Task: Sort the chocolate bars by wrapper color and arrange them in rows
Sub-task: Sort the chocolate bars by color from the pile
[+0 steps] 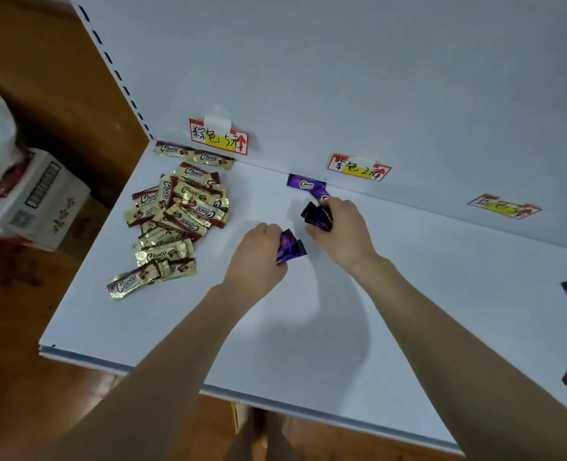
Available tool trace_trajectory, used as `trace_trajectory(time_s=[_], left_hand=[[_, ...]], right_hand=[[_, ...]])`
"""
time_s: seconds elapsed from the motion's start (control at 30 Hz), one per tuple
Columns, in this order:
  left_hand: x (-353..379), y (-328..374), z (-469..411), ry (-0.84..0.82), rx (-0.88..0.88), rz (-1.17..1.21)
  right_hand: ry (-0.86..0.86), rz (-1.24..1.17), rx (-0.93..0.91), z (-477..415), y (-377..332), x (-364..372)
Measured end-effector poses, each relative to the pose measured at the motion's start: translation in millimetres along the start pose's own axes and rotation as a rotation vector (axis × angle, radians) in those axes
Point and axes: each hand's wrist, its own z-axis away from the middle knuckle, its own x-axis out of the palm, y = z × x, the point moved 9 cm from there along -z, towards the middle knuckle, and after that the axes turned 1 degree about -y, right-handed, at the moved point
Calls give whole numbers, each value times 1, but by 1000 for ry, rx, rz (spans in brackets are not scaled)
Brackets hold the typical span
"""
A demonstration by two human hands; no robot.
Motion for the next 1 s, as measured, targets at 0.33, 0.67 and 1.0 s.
trace_trajectory(time_s=[0.33,0.67,1.0], left_hand=[[12,-10,-26,3,70,-80],[2,8,1,95,284,-120],[19,103,46,62,572,-211]], right_hand=[[-15,171,-28,-27,-6,23],[-45,-14,-83,-11,-3,10],[60,106,139,76,98,-73]])
